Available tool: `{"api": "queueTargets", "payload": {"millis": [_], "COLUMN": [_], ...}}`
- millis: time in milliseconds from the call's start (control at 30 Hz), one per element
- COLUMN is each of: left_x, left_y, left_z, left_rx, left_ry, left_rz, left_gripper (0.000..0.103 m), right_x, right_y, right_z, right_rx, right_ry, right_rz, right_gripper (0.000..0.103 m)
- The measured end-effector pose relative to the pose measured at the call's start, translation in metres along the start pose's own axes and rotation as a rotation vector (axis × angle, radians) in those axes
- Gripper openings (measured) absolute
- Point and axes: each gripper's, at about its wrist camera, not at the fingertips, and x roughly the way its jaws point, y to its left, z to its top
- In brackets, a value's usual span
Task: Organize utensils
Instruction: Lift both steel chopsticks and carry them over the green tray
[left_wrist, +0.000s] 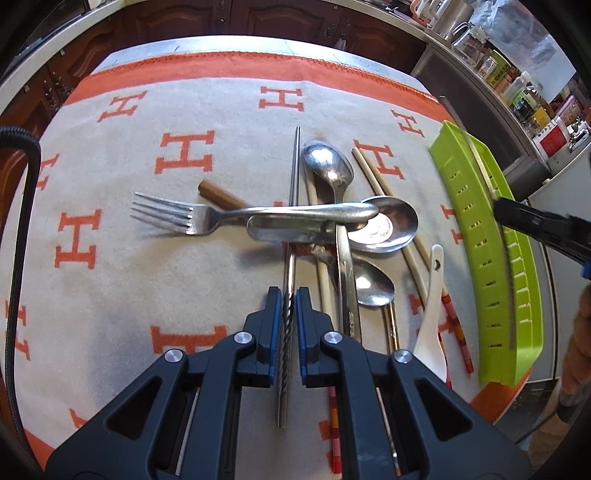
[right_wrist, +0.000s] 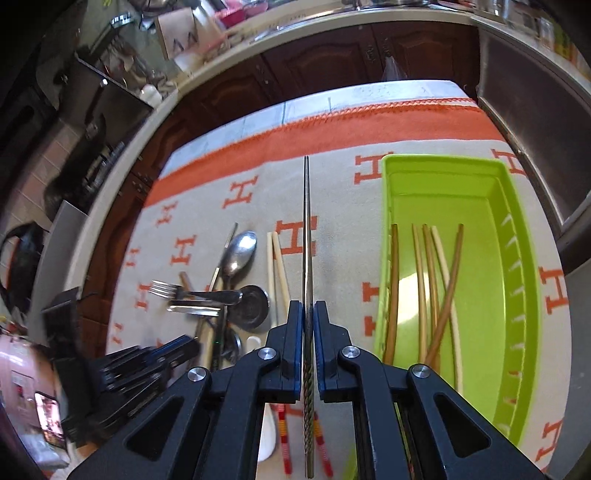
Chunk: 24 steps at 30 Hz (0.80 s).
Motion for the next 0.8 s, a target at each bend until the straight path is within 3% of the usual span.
{"api": "queueTargets", "payload": {"millis": [333, 800], "left_x": [0.003, -0.051], "left_y": [-0.013, -0.005], "left_z": [-0.002, -0.070], "left_rx": [0.025, 0.141], "left_ry": [-0.078, -0.027], "left_rz": [0.110, 0.142], "left_gripper": [0.004, 0.003], "right_x": [-0.048, -0.060], "right_y": [-0.024, -0.056], "right_z": [-0.036, -0.067], "right_rx": [0.053, 0.114], "right_ry": [-0.072, -0.079], "right_rz": [0.039, 0.068], "right_gripper": [0.006, 0.006]}}
